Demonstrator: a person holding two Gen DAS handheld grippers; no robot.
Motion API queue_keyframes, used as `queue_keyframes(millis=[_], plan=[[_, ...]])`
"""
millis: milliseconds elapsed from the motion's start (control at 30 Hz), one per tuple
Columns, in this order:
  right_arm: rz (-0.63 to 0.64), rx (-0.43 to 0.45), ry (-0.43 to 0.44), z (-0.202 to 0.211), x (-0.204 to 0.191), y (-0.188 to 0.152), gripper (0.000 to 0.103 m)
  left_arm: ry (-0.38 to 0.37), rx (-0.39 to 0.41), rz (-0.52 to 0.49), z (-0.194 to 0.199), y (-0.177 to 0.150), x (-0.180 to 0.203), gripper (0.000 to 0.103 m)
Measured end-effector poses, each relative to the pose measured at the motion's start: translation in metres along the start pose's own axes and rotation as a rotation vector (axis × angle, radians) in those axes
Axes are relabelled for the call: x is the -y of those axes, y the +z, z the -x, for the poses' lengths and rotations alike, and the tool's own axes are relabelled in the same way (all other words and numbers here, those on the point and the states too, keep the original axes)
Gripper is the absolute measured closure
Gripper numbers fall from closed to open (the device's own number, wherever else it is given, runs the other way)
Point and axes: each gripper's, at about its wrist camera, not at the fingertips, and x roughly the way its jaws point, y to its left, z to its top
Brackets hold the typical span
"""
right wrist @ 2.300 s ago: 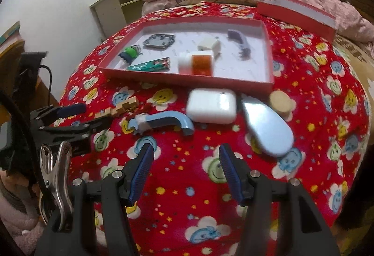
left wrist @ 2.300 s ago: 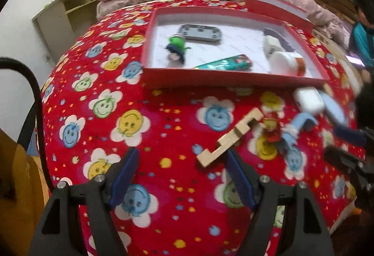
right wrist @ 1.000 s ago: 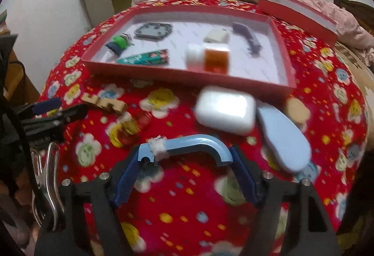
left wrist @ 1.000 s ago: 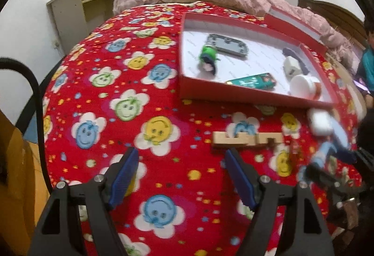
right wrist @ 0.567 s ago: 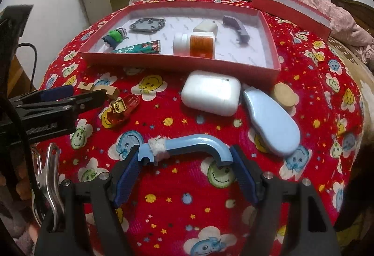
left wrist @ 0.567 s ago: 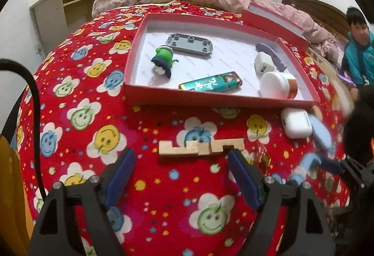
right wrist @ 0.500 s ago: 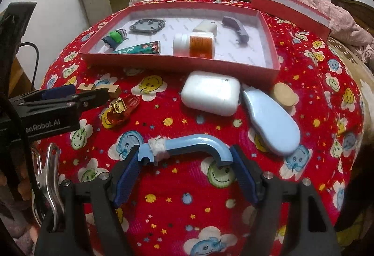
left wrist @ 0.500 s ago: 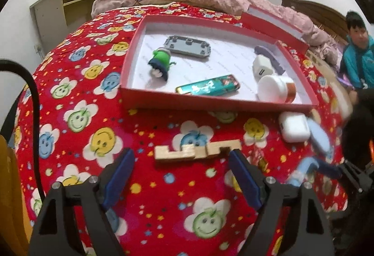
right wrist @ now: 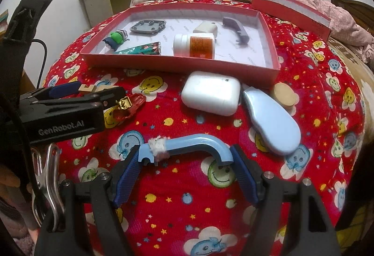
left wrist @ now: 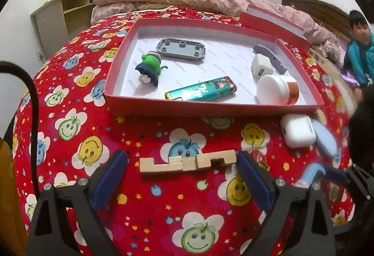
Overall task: Organize rigid objects
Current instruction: 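Grasp the light blue bent handle with the right gripper while the left gripper grasps the wooden block piece, then carry the wooden piece and blue handle into the tray with both grippers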
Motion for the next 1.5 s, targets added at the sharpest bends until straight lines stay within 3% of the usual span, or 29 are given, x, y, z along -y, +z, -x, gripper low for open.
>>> queue_keyframes(millis=[167,467,667,1067,1500], plan=[[-0.038,0.013,0.033,0.003,0.006,0.000,0.026,0.026,0.013,-0.036,0.003,-0.002,0.001,0.022],[-0.030,0.014,0.026,0.004,0.005,0.000,0.027,-0.014,0.020,-0.023,0.015,-0.001,-0.008,0.023],[-0.028,0.015,0.024,0.003,0.005,0.000,0.027,-0.007,0.066,-0.044,0.030,0.003,-0.006,0.023],[-0.029,0.026,0.061,0.010,0.003,0.004,0.027,-0.021,0.074,-0.044,0.039,0.011,-0.008,0.023],[-0.014,0.106,0.066,0.033,0.013,0.044,0.027,-0.057,0.128,-0.067,0.054,0.050,-0.002,0.023]])
